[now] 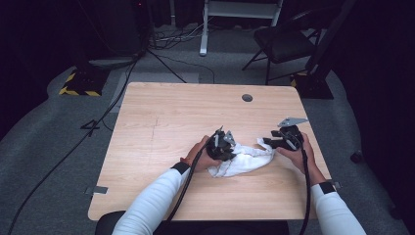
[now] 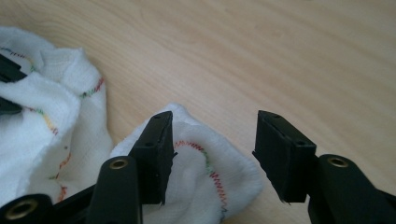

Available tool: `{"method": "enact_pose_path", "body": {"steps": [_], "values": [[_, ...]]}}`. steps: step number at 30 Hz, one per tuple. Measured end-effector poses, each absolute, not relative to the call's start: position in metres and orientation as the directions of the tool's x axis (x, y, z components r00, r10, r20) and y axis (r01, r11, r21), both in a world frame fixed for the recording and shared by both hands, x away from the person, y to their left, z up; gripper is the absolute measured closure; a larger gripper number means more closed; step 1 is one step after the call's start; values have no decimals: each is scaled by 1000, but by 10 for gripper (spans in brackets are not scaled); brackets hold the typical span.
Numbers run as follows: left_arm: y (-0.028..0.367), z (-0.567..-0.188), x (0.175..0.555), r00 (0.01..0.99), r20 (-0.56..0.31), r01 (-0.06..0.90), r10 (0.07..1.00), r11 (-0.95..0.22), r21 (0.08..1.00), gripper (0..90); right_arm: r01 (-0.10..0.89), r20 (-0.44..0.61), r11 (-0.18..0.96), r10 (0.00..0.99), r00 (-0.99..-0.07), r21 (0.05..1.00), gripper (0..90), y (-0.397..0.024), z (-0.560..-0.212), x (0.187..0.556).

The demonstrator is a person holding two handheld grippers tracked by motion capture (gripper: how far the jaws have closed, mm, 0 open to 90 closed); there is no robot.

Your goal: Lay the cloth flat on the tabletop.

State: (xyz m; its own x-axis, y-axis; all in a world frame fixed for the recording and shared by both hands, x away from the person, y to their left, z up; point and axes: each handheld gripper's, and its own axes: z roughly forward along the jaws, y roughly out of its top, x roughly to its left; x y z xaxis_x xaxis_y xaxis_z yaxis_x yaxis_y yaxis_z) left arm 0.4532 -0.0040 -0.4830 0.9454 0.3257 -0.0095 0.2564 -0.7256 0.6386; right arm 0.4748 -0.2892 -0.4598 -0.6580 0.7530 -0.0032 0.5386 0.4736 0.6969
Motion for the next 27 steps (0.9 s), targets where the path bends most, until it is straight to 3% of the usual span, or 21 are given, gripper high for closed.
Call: {"method": "enact_pose_path", "body": {"steps": [8,12,13,14,16,19,21,22,23,25,27], "values": [[14,-467,436,949,28,223,314,-732,644,777,580,77,505,708,-702,639,513,-285,-468,472],[18,-463,418,953,57,196,297,-749,633,758,557,44,576,670,-741,599,634,-278,-476,461],[20,-462,410,956,60,188,289,-754,630,734,540,20,586,666,-746,604,701,-276,-476,457],[20,-462,410,956,60,188,289,-754,630,694,540,20,586,666,-746,604,701,-276,-476,457],[22,-463,405,954,51,200,296,-751,630,678,515,-12,609,653,-758,604,828,-274,-474,451],[26,-463,401,951,30,218,308,-736,641,665,502,-16,611,644,-765,612,881,-273,-473,449],[29,-462,403,942,13,246,336,-717,652,594,484,-41,615,643,-765,622,891,-273,-470,446],[29,-463,404,937,10,259,348,-715,650,509,468,-51,611,640,-767,638,896,-275,-466,443],[30,-463,406,931,7,276,366,-713,645,509,468,-51,611,640,-767,638,896,-275,-466,443],[28,-467,412,916,-39,324,400,-677,661,384,452,-64,593,649,-758,666,899,-280,-460,438],[26,-468,413,916,-38,322,399,-677,662,372,448,-65,584,653,-754,677,900,-282,-458,436]]}}
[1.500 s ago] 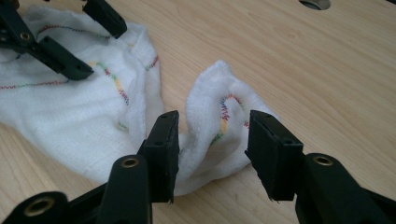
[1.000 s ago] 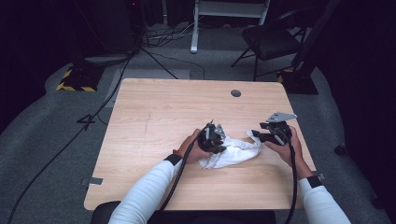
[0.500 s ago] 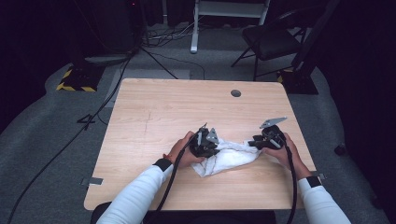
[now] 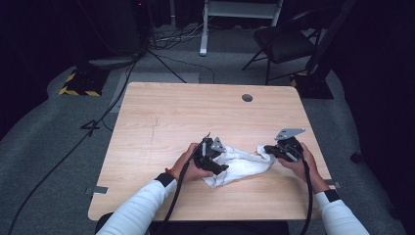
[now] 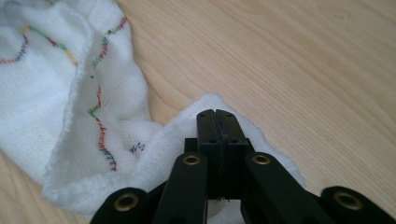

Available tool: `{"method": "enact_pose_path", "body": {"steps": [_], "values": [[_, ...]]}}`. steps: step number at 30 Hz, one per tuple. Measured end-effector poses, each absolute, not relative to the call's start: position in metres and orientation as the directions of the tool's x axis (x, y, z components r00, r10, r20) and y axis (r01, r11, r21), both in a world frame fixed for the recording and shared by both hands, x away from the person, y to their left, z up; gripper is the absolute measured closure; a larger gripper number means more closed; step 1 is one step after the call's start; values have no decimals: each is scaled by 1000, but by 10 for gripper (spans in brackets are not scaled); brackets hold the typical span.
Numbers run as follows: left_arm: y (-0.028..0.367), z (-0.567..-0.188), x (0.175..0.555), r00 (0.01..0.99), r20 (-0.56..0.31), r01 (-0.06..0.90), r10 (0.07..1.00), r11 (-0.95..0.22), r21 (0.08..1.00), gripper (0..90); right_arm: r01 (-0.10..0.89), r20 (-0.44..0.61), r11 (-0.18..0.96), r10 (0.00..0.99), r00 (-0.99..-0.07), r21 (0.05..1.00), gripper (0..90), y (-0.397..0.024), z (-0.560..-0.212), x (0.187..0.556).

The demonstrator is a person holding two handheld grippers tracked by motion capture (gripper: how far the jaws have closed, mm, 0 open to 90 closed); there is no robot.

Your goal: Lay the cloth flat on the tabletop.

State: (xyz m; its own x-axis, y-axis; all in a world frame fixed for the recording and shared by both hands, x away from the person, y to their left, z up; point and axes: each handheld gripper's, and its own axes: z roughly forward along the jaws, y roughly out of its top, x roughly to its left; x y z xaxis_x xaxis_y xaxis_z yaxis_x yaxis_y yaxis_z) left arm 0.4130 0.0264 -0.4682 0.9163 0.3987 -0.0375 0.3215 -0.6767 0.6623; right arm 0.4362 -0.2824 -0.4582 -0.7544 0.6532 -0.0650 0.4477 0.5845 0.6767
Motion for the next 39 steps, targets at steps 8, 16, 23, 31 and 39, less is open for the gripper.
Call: {"method": "enact_pose_path", "body": {"steps": [8,16,23,31,39], "values": [[16,-472,419,930,9,278,367,-720,636,676,385,-85,511,678,-730,769,900,-293,-438,423],[41,-446,416,931,41,233,364,-674,701,850,312,-91,404,723,-684,860,900,-303,-408,412],[57,-414,408,925,65,194,375,-611,767,849,264,-99,356,741,-664,896,900,-305,-391,405],[69,-395,399,898,146,146,416,-593,792,853,236,-114,343,751,-651,909,900,-301,-379,402],[88,-381,412,849,167,158,501,-543,825,855,206,-150,349,764,-627,914,900,-288,-369,417]]}}
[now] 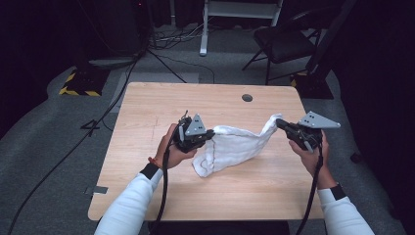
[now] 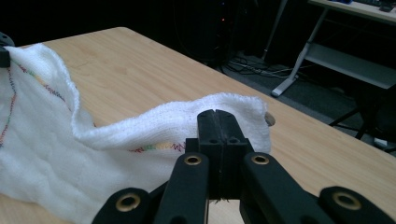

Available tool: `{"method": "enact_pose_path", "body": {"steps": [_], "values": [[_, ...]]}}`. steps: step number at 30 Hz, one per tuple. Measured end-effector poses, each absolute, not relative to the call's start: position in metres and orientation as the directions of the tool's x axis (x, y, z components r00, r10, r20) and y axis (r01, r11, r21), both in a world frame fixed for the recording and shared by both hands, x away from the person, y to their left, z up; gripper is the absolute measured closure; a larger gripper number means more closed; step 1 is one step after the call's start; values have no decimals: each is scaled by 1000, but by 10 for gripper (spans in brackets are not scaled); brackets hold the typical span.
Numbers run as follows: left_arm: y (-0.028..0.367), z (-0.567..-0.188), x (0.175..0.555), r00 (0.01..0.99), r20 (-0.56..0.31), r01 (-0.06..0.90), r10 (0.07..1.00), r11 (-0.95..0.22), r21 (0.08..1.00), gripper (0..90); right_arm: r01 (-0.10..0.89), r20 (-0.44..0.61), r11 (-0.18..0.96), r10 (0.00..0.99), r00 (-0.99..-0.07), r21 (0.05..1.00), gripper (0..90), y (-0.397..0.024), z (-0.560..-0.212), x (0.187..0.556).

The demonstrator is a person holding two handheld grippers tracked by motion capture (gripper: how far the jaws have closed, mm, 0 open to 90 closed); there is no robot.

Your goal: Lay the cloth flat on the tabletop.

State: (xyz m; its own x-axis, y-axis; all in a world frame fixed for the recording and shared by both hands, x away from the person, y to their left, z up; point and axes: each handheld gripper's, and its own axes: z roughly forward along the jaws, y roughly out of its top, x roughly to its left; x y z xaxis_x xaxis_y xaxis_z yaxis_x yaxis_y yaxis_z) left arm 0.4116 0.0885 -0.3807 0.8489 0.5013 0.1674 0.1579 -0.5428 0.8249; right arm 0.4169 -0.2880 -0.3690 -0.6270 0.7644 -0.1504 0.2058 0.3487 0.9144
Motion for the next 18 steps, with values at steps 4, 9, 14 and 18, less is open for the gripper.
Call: {"method": "enact_pose_path", "body": {"steps": [4,9,14,18], "values": [[93,-374,419,828,185,158,530,-536,830,855,195,-166,350,775,-610,916,900,-281,-362,428],[101,-363,428,807,177,165,564,-503,849,856,184,-179,346,788,-589,920,900,-272,-351,441],[108,-348,423,801,180,140,571,-471,871,858,157,-191,340,790,-583,927,900,-268,-336,436],[111,-331,408,799,211,93,563,-462,882,858,124,-192,318,791,-580,940,900,-271,-322,423]]}}
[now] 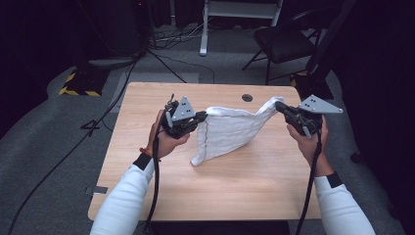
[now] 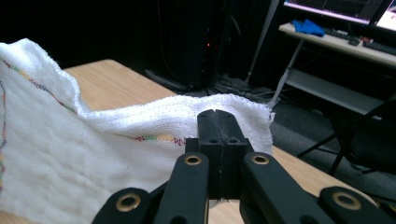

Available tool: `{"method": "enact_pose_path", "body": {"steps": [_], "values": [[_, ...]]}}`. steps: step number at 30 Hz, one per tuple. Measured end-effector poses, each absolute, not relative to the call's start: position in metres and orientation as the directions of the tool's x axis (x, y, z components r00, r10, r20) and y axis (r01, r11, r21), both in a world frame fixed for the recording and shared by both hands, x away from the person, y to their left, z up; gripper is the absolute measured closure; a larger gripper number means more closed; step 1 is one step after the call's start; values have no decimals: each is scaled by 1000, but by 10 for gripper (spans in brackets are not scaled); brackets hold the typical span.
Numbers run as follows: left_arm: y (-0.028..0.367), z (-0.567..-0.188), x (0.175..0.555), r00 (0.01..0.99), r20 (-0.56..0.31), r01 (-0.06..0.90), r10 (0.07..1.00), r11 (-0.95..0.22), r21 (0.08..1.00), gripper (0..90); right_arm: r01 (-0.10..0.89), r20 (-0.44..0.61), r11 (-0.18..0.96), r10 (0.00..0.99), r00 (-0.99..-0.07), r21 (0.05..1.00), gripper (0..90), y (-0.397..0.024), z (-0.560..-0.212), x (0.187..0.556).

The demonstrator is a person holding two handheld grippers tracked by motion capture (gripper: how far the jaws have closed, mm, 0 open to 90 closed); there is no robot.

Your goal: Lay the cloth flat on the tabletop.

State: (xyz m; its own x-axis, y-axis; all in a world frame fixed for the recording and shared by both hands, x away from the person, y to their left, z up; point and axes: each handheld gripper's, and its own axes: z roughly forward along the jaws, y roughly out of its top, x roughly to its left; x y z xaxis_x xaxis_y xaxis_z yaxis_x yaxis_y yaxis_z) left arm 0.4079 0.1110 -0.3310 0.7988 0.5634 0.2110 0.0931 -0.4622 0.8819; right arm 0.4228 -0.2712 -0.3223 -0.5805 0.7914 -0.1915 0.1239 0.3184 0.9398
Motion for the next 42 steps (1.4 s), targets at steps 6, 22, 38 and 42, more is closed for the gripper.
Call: {"method": "enact_pose_path", "body": {"steps": [6,22,38,42], "values": [[116,-313,386,801,251,40,544,-467,883,860,56,-198,276,802,-564,960,900,-285,-299,394],[138,-360,359,820,206,140,534,-536,833,863,271,-104,536,568,-817,800,798,-225,-423,417],[171,-403,330,824,130,240,551,-548,801,863,427,44,616,536,-843,662,512,-195,-485,439],[176,-410,324,821,119,262,558,-554,790,863,428,70,609,521,-851,668,636,-196,-487,438]]}}
